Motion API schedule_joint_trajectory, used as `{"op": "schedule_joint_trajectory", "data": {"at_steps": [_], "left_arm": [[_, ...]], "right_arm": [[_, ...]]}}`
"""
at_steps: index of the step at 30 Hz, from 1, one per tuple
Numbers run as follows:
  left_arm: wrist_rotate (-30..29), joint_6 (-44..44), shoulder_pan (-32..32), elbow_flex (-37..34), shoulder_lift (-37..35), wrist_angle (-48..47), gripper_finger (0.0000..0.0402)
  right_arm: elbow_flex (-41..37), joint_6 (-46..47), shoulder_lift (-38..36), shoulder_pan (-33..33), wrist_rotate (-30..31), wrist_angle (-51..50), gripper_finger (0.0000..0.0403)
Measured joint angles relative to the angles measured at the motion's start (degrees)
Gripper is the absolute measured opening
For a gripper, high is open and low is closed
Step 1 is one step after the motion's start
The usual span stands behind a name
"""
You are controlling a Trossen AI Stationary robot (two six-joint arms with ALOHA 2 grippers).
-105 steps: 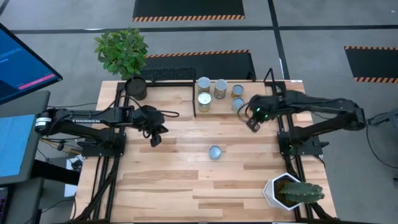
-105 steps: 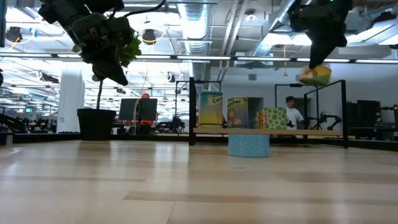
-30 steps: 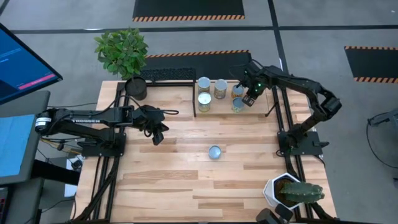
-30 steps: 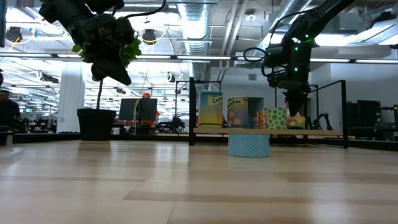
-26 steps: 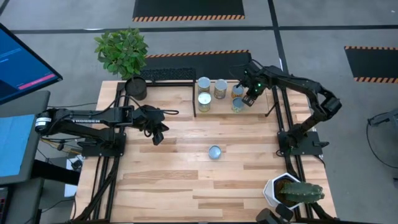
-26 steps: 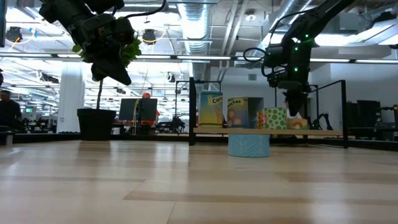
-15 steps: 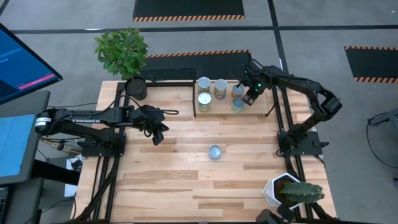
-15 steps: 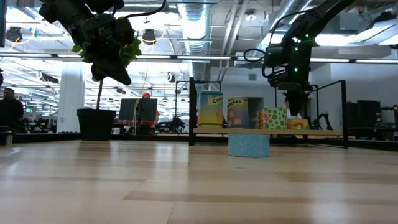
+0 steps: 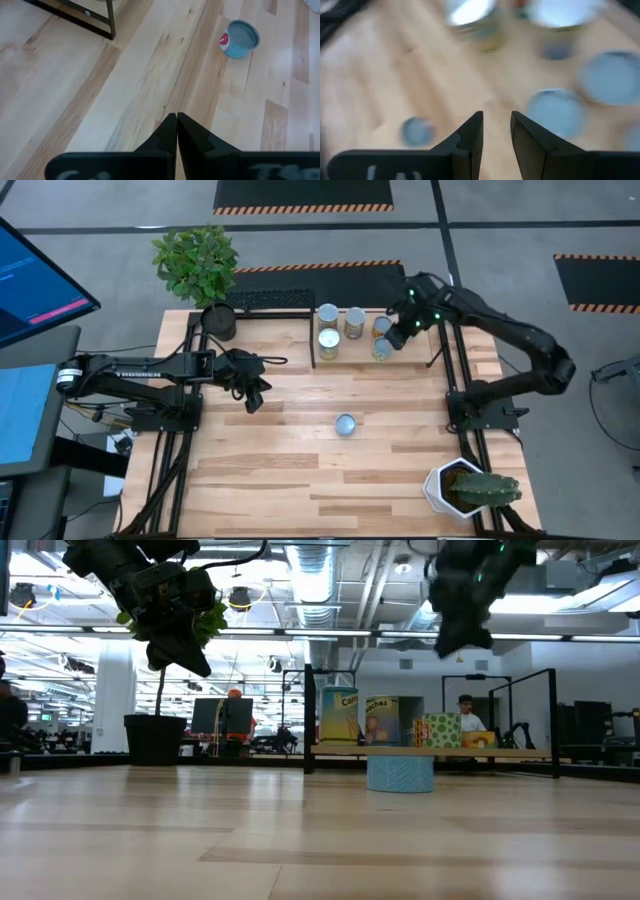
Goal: Pick and place cans onto a shelf
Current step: Put the canned tuna on the shelf
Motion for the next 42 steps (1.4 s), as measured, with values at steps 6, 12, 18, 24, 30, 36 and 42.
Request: {"op": "schedule_joint_trajectory", "data": {"at_steps": [6,12,18,24,30,36,42], "left_arm": [[-0.42,0.36,0.02,0.00,0.00,0.00,0.0000],[-0.46,0.56,0.01,0.00,0.00,0.00,0.0000],[-0.48,0.79,0.01,0.00,0.00,0.00,0.0000],[-0.50,3.67,0.02,0.00,0.00,-0.61,0.0000],[-0.50,6.81,0.00,0.00,-0.02,-1.03,0.0000],[-0.46,7.70,0.00,0.00,-0.02,-2.37,0.0000],[-0.09,8.34,0.01,0.02,-0.02,-3.02,0.0000]], "right_arm": [[0.00,-0.59,-0.47,13.71,-2.66,0.05,0.0120],[-0.06,-6.08,5.54,26.19,-2.39,2.03,0.0120],[-0.07,-6.62,14.16,33.78,-2.01,5.72,0.0120],[-0.07,-2.36,22.20,39.56,-1.93,12.07,0.0120],[-0.09,1.25,28.22,43.01,-0.47,14.03,0.0120],[-0.09,3.35,32.04,43.67,1.31,16.74,0.0120],[0.02,3.26,32.31,43.30,3.09,17.06,0.0120]]}}
